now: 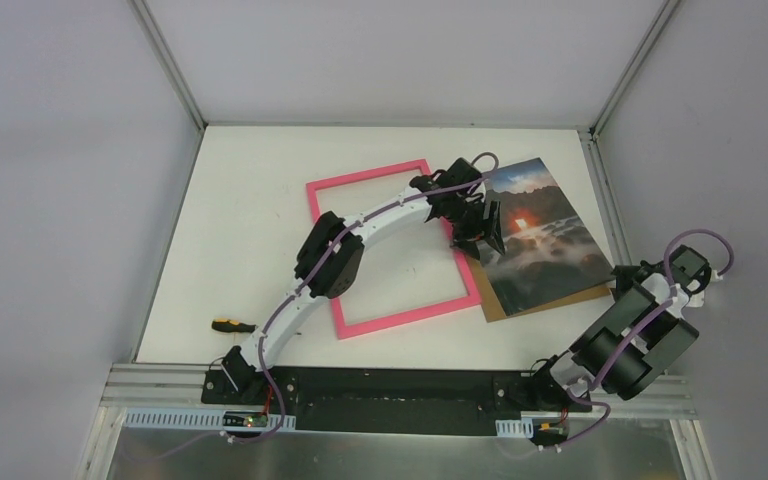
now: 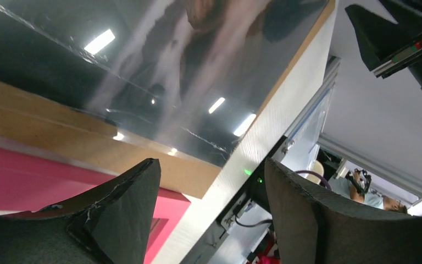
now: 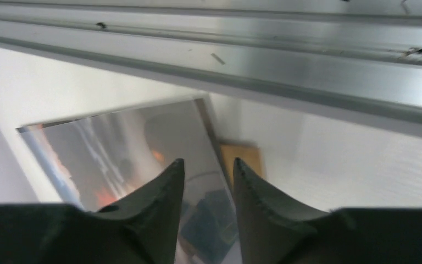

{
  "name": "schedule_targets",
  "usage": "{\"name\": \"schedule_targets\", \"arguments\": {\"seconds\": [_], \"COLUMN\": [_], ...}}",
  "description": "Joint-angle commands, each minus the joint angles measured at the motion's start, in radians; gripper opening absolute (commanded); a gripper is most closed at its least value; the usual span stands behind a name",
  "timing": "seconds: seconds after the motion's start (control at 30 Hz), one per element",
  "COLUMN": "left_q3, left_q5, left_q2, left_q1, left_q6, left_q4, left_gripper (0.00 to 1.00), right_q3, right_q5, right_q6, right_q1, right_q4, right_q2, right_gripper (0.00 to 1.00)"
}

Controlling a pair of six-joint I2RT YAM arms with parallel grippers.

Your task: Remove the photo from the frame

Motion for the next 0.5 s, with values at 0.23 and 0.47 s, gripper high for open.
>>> {"name": "schedule_targets", "arguments": {"seconds": [0.23, 0.47], "left_q3": [0.095, 0.043], "left_q5": [-0.056, -0.09], "left_q2": [0.058, 0.076], "left_q1": [0.005, 0.014], "left_q6": [-0.047, -0.119], "left_q4": [0.083, 0.086], "left_gripper": [0.69, 0.67], "right_q3": [-0.045, -0.069], "right_q5": [-0.018, -0.033], "right_q6": [0.065, 0.092], "right_q1": [-0.066, -0.067], "right_q4": [0.136, 0.237], "right_q2": [0.072, 0.099], "right_gripper": [0.35, 0.36]}}
